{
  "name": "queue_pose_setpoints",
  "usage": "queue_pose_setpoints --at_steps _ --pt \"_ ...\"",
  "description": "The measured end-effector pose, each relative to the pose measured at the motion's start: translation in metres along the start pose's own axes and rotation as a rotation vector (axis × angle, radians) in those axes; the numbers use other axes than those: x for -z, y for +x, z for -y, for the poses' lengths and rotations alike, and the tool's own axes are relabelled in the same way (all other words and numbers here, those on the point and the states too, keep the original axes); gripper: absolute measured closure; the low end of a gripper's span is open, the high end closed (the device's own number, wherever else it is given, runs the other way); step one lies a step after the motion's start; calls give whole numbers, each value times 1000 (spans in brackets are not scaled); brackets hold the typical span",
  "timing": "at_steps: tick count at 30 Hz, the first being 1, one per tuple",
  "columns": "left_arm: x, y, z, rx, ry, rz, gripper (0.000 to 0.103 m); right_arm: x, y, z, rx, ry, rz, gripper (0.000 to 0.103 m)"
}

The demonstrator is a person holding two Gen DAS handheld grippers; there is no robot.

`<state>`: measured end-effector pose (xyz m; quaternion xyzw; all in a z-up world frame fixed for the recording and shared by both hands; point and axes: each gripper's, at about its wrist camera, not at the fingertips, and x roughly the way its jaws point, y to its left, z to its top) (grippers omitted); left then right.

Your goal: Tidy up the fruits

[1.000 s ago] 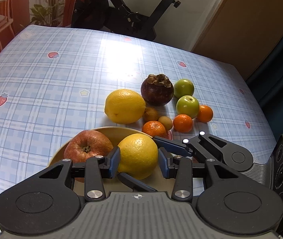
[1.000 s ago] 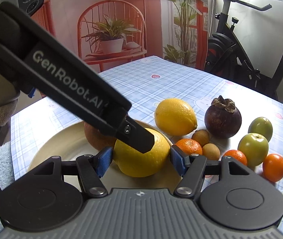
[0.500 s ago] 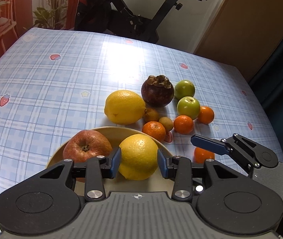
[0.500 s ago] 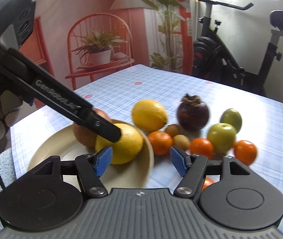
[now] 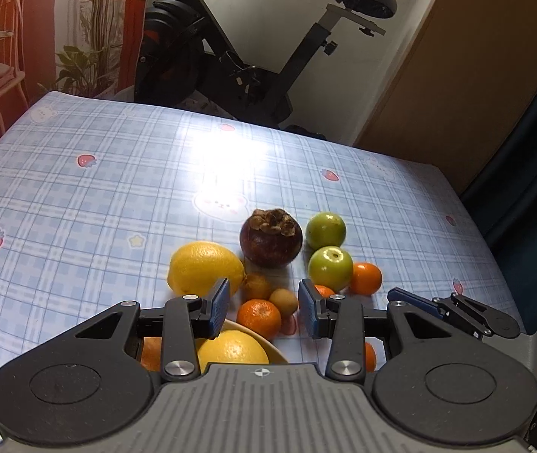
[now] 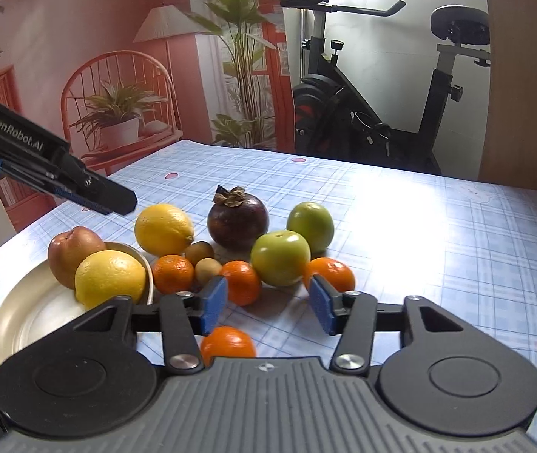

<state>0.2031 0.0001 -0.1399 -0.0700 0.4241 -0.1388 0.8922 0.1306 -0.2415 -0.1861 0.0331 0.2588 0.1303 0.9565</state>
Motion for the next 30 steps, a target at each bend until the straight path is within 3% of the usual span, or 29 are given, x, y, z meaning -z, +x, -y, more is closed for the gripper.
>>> queue_pose_setpoints --at_steps 2,7,14,30 --pt "-8 -2 -5 -18 -14 15 61 -4 1 4 1 -13 -5 68" --pt "-23 -2 -10 -59 -21 32 61 -16 9 12 0 0 8 68" --pt "-31 13 -2 -60 13 28 61 -27 29 15 1 -6 -17 68" --pt "-33 46 7 23 43 -17 61 -35 60 14 -77 35 -54 61"
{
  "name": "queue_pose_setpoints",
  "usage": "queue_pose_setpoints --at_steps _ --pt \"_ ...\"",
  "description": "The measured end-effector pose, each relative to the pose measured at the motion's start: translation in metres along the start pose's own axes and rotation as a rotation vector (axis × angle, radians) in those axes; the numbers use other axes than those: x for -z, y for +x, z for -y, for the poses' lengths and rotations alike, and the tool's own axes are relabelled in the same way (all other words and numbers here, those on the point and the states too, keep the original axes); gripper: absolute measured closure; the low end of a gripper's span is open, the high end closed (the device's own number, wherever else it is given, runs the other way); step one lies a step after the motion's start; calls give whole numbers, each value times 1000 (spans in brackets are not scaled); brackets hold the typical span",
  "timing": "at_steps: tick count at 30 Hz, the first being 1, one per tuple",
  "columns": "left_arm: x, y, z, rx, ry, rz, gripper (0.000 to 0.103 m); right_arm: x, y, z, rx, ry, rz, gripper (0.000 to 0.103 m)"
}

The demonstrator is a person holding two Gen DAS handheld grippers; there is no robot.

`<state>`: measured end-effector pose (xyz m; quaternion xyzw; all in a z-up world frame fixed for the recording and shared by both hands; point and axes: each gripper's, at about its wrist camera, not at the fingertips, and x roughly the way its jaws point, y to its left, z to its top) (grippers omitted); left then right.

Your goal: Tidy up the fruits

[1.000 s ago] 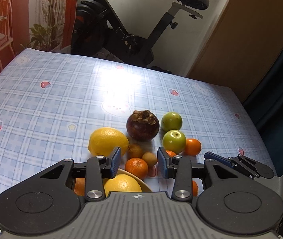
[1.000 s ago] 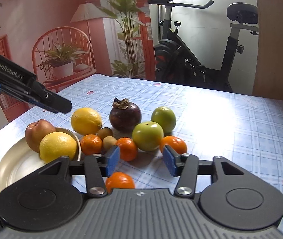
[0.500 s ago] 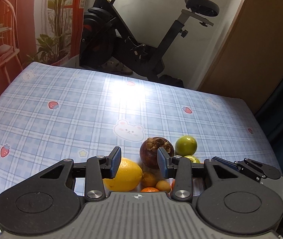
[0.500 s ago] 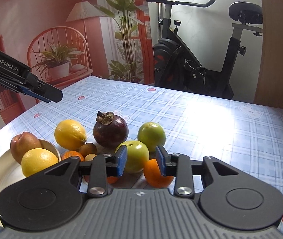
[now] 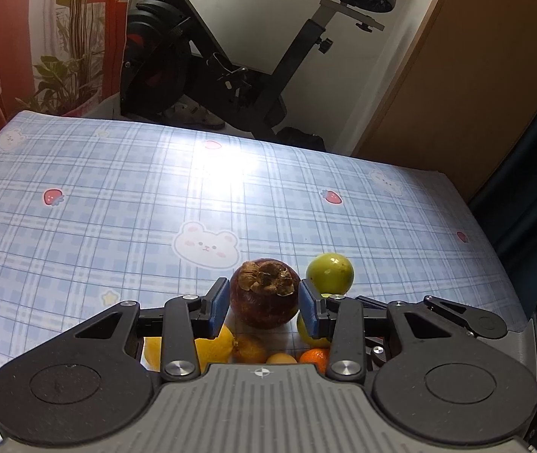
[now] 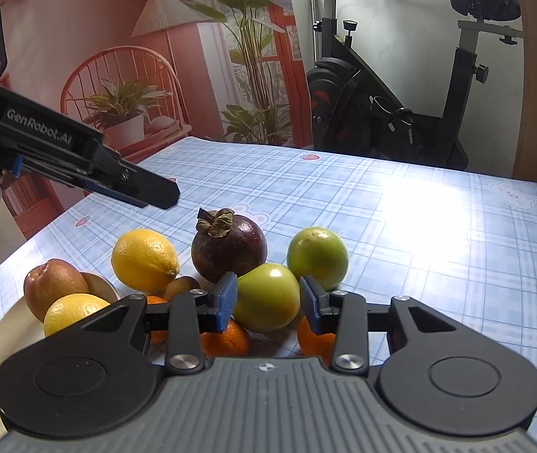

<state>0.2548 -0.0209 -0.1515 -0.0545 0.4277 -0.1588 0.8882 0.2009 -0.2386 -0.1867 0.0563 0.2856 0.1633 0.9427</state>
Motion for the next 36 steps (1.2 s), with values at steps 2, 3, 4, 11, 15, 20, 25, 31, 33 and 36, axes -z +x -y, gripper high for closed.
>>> queue_pose_setpoints --at_steps 2,3,4,11,15,20,25,31,33,36 --pt "2 2 -1 9 -14 4 61 -2 4 -2 2 -18 -17 56" --pt "3 2 -3 14 -27 6 61 -3 6 -4 3 -26 -28 56" --pt "4 3 -5 18 -39 5 61 -3 8 -6 4 -36 -39 55" --pt "10 3 -13 19 -70 1 61 -5 21 -11 28 -41 -73 52" --pt "10 0 -15 20 -79 10 61 -5 18 -13 17 -50 -65 53" --pt "10 -1 -7 24 -43 33 62 2 -9 -12 64 -43 54 54" --pt "8 7 22 31 81 99 61 17 -39 2 180 -9 158 54" --pt "4 39 51 21 166 83 55 39 -62 26 276 39 188 54" --pt "2 50 58 22 190 76 47 45 -66 32 286 55 189 54" --pt "1 65 69 -10 237 57 47 53 -72 41 301 76 197 54"
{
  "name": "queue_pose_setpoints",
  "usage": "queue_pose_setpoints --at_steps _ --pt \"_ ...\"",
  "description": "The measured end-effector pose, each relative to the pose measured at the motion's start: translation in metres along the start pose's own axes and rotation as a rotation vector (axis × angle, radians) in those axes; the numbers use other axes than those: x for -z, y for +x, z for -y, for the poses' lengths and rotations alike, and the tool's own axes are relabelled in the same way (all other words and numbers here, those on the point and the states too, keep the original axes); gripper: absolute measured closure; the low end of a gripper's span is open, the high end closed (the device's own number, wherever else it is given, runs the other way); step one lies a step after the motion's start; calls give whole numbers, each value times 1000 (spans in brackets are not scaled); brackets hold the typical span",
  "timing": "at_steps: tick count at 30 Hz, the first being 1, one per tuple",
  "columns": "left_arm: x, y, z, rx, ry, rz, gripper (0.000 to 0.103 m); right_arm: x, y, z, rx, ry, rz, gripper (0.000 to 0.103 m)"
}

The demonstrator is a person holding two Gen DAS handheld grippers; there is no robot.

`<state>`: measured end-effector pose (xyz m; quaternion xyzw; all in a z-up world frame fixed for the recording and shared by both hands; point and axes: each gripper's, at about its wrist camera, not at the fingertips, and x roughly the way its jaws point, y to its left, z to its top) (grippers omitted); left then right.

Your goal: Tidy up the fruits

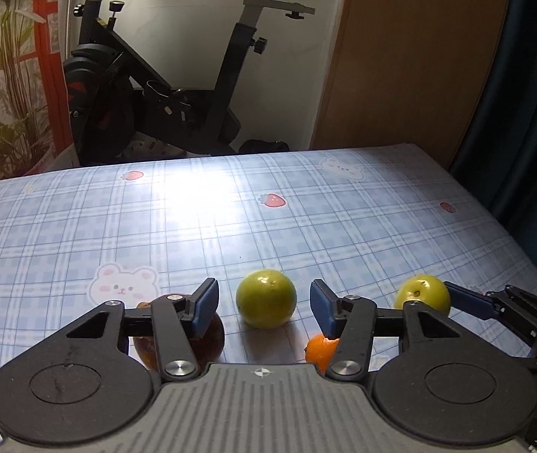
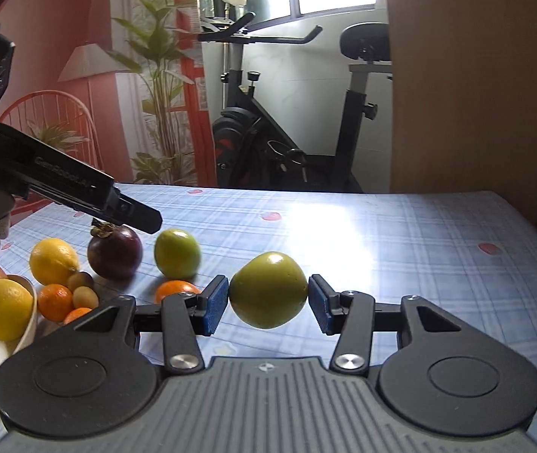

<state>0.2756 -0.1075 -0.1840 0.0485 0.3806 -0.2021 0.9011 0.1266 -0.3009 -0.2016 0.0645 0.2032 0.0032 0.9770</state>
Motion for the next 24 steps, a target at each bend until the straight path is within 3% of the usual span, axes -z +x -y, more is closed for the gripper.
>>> queue_pose_setpoints --at_steps 11,15,24 --pt "-14 38 3 -29 35 -78 48 -1 2 14 34 84 0 54" --pt "-14 41 5 -25 33 -112 57 -2 2 17 30 95 -4 54" --pt "-11 34 14 -26 74 -110 57 -3 2 20 23 103 -1 54"
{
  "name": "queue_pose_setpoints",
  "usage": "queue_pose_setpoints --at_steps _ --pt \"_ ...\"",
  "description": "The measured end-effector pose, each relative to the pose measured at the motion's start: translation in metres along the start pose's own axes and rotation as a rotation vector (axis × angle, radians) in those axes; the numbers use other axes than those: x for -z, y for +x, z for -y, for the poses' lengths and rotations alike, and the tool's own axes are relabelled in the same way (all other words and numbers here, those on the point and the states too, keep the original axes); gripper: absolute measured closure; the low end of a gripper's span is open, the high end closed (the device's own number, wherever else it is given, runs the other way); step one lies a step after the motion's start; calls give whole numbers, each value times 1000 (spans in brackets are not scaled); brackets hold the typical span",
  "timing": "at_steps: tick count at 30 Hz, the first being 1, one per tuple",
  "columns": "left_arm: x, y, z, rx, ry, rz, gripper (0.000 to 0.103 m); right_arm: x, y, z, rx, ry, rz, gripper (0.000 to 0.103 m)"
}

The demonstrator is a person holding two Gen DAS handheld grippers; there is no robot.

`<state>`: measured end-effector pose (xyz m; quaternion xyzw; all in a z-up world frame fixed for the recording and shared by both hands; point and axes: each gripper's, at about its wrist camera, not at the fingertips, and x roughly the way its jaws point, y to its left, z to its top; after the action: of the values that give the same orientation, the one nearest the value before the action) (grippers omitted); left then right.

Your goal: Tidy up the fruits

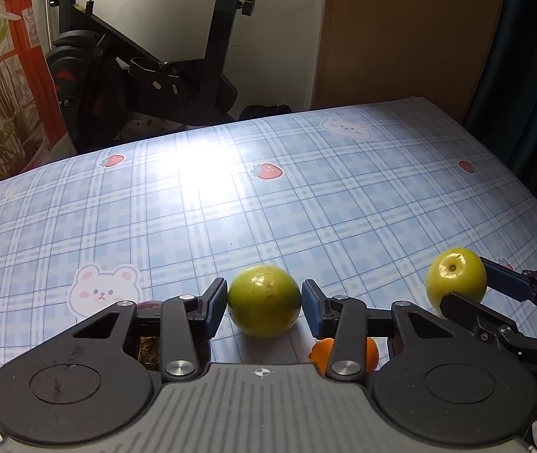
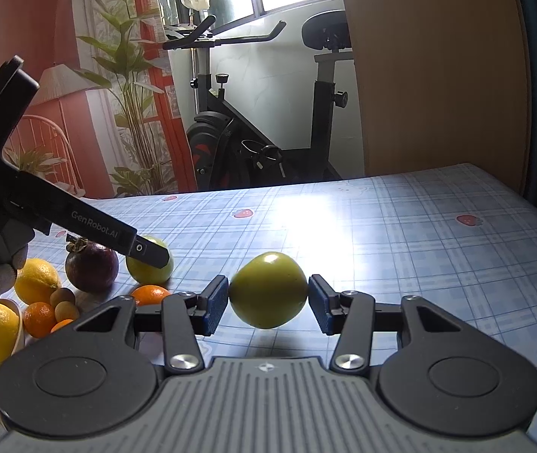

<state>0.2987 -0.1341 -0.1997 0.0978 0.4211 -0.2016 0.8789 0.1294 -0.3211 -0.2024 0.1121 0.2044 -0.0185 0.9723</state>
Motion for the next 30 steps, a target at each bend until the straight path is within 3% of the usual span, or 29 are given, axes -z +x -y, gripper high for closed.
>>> queue_pose_setpoints --at_steps 8,18,23,26,30 --pt "17 -38 12 11 -7 61 57 1 -1 3 -8 14 8 54" --pt "63 -132 -4 18 -76 166 57 1 -20 -11 -56 7 10 54" --pt "94 -166 -27 -10 -133 163 57 -5 -36 -46 -137 -36 29 53" --pt "113 -179 -39 -66 -119 157 57 -7 -40 -75 -200 -77 26 54" --pt "144 -194 -61 -103 -157 115 57 1 -37 -113 -277 -127 -28 54"
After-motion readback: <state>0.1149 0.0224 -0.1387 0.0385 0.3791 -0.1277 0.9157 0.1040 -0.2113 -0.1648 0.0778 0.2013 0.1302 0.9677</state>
